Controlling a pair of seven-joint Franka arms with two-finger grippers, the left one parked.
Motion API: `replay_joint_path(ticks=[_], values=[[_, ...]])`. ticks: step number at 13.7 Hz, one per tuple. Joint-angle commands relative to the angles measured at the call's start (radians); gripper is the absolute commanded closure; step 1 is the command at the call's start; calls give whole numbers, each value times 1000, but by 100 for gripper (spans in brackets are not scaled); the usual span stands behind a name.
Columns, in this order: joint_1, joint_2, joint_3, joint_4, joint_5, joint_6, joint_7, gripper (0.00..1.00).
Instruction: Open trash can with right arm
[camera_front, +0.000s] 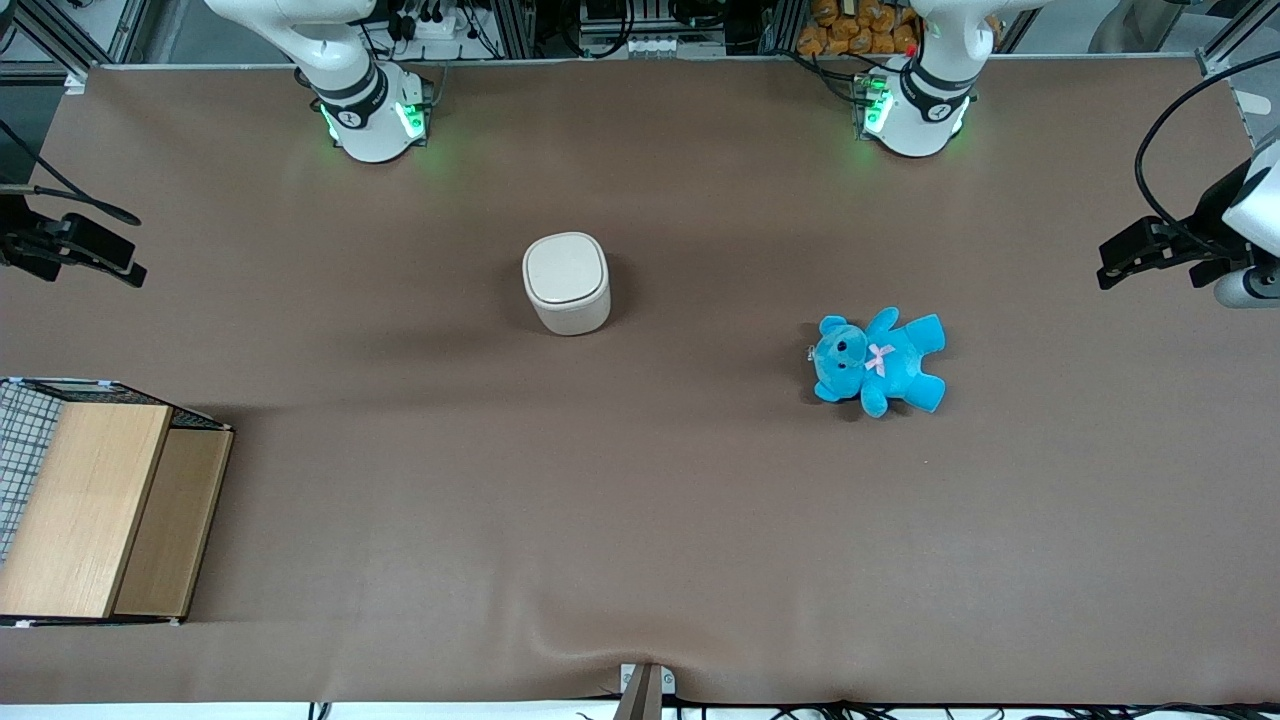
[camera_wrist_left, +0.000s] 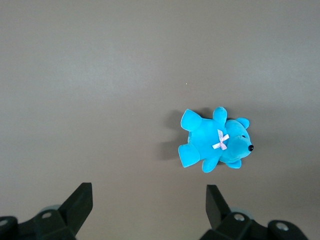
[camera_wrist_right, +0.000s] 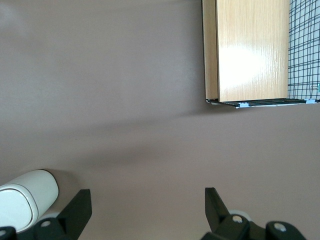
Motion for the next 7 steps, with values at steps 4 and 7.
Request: replay_joint_path(ticks=[4, 7], values=[[12, 13, -9, 22, -11, -8, -6, 0], [11, 16, -9, 19, -11, -10, -5, 0]])
